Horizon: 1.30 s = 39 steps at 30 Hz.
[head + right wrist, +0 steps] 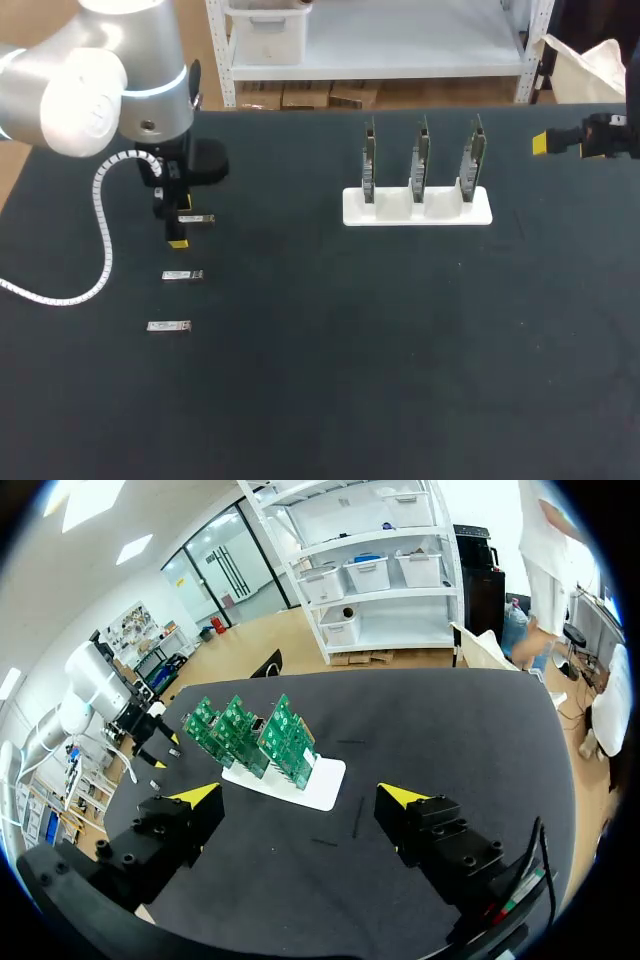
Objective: Pick up the optical module with the left hand, and insert it into the network port with the right hand.
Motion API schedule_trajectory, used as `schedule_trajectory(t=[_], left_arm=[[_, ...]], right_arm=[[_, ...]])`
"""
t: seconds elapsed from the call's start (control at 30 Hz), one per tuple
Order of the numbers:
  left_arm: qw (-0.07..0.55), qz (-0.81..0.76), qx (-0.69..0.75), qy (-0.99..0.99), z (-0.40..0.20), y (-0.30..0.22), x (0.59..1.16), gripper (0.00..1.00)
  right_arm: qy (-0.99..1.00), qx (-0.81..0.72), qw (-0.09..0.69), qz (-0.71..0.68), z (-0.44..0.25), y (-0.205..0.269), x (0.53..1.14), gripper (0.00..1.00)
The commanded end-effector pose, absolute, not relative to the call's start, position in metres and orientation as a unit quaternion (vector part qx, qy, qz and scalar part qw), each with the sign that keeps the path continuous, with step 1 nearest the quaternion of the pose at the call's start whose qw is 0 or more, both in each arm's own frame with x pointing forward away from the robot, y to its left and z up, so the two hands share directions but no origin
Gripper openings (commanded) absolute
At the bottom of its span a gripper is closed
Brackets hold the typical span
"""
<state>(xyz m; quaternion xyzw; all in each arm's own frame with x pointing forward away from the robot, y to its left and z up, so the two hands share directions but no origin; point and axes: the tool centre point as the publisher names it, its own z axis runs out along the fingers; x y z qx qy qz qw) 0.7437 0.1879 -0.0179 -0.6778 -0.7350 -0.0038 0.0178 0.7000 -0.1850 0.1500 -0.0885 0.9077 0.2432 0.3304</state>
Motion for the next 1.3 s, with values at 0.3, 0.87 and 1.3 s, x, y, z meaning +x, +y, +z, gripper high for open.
schedule_trajectory(t=[0.3, 0.87, 1.3], left_arm=[[0.018, -0.007, -0.679, -0.734, -0.018, 0.191, 0.745, 0.00], [-0.125, 0.076, -0.624, -0.768, 0.066, 0.170, 0.778, 0.00], [-0.309, 0.285, -0.573, -0.704, 0.167, 0.117, 0.787, 0.00]], right_arm=[[0.908, -0.088, 0.330, 0.243, 0.150, -0.185, 0.700, 1.00], [0.908, -0.088, 0.330, 0.243, 0.150, -0.185, 0.700, 1.00], [0.908, -0.088, 0.330, 0.243, 0.150, -0.185, 0.700, 1.00]])
